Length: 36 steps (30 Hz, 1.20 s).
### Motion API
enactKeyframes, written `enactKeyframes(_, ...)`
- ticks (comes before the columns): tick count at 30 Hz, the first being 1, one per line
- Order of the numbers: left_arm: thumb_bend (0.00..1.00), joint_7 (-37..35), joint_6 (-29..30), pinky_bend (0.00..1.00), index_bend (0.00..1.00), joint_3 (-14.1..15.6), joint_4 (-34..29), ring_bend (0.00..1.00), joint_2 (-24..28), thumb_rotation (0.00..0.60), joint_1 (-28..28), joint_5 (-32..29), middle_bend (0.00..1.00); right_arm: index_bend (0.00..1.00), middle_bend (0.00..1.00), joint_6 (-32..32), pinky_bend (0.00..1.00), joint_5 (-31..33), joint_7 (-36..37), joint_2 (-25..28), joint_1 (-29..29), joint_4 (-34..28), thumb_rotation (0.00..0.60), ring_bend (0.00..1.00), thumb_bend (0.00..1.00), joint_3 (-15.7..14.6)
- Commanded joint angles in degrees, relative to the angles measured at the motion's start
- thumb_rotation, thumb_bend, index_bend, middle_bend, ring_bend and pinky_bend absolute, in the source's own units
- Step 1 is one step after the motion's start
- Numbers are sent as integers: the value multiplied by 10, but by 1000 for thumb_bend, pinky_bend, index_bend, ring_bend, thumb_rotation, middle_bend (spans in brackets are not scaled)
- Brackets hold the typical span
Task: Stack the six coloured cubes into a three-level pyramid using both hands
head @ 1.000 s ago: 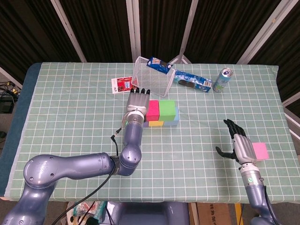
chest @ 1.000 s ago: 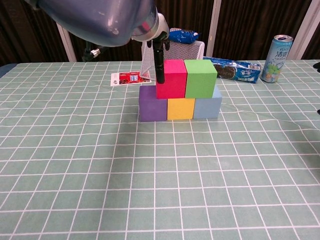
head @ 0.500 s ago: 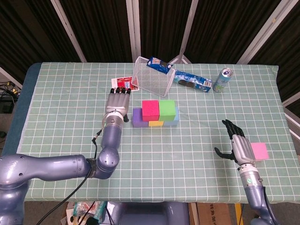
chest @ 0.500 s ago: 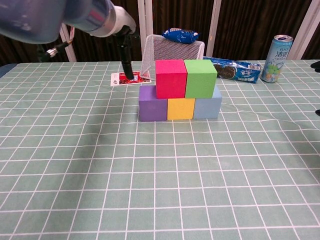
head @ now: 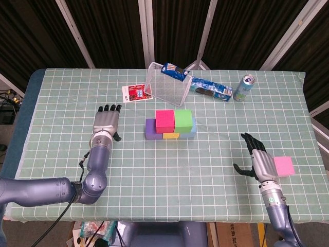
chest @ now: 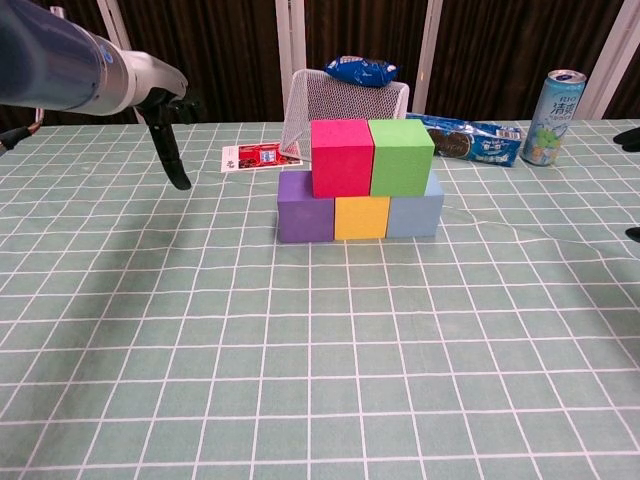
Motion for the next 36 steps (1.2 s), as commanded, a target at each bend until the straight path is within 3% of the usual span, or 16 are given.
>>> enactKeyframes(1,138,-2,-5,51,0,9,-1,0,-3,600,3,-2,61,0,0,-1,0,0,-1,-1,0,0,600,0,321,-1)
enactKeyframes(12,145,-2,-18,51,0,43,12,0,-36,600,1,-5,67,0,0,-4,0,5,-1,-1,1,4,600,0,322,-1)
enactKeyframes(17,146,-20,-8,51,0,50,0,0,-37,600,8,22,69,0,0,-4,0,6,0,0,1,5,600,0,322,0)
enactKeyframes(24,142,-98,57,51,0,87,-95,0,-14,600,58,160,66,0,0,-2,0,5,-8,-1,0,11,600,0,322,-3)
enactKeyframes(29,130,-179,129,51,0,139,-171,0,-3,600,122,298,56,0,0,5,0,9,-28,0,0,15,600,0,322,-5)
enactKeyframes(36,123,-249,219,51,0,206,-231,0,18,600,197,474,40,0,0,13,0,25,-75,5,3,16,600,0,323,-8)
